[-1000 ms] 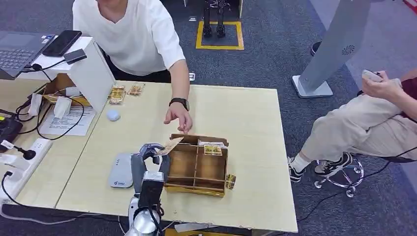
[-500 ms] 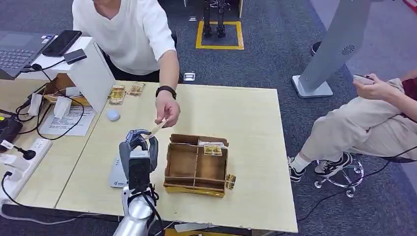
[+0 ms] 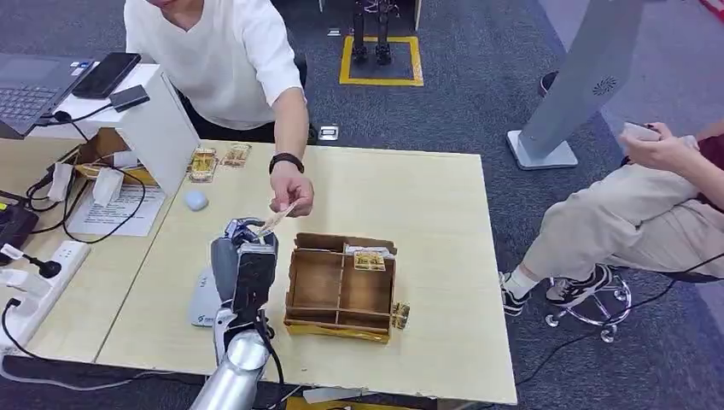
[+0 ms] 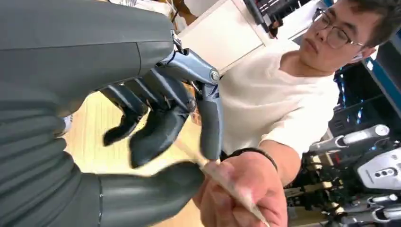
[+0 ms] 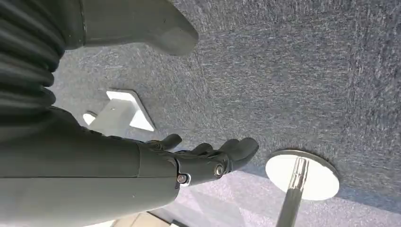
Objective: Pass the card to the sensor for recognition and then transmit it.
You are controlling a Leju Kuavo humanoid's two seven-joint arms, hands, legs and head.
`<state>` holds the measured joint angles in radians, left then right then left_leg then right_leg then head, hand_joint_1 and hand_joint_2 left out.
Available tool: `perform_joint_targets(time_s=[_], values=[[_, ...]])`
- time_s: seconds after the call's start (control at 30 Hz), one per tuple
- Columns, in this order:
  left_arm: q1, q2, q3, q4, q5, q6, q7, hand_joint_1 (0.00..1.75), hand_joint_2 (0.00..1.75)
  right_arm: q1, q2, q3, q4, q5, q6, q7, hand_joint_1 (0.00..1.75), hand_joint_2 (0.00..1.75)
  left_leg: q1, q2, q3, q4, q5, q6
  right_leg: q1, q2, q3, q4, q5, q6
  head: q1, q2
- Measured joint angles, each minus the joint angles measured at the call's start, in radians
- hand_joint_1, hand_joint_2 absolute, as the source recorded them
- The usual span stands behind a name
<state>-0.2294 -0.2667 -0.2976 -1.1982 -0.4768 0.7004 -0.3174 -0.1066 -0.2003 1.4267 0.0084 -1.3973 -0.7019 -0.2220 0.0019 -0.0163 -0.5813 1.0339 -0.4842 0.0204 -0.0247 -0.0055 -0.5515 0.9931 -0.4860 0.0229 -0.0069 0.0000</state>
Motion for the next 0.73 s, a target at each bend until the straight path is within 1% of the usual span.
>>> perform_joint_targets(time_s=[0.17,0.33,0.47,0.57,0.63,0.73], values=[[-0.001,0.000,0.000,0.003,-0.001,-0.001,0.006,0.00,1.75,-0.001,0.000,0.000,0.000,-0.003,0.000,0.000,0.00,1.75,0.000,0.000,0.000,0.000,0.000,0.000,0.000,0.000,0.000,0.000,0.000,0.000,0.000,0.000],[0.001,0.000,0.000,0.000,0.012,0.000,-0.008,0.00,1.75,0.002,0.000,0.000,0.000,-0.024,0.000,-0.007,0.00,1.75,0.000,0.000,0.000,0.000,0.000,0.000,0.000,0.000,0.000,0.000,0.000,0.000,0.000,0.000],[0.014,0.000,0.000,-0.029,0.029,0.000,-0.039,0.00,1.75,0.005,0.000,-0.001,0.000,-0.027,0.000,-0.009,0.00,1.75,0.000,0.000,0.000,0.000,0.000,0.000,0.000,0.000,0.000,0.000,0.000,0.000,0.000,0.000],[0.025,0.000,0.000,-0.057,0.018,0.000,-0.066,0.00,1.75,0.007,0.000,-0.001,0.000,-0.027,0.000,-0.011,0.00,1.75,0.000,0.000,0.000,0.000,0.000,0.000,0.000,0.000,0.000,0.000,0.000,0.000,0.000,0.000],[0.037,-0.003,0.000,-0.084,0.006,0.001,-0.093,0.00,1.75,0.009,0.000,-0.002,0.000,-0.030,0.000,-0.012,0.00,1.75,0.000,0.000,0.000,0.000,0.000,0.000,0.000,0.000,0.000,0.000,0.000,0.000,0.000,0.000],[0.059,-0.013,0.010,-0.130,0.002,0.001,-0.158,0.00,1.75,0.012,0.000,-0.005,0.000,-0.034,0.000,-0.020,0.00,1.75,0.000,0.000,0.000,0.000,0.000,0.000,0.000,0.000,0.000,0.000,0.000,0.000,0.000,0.000]])
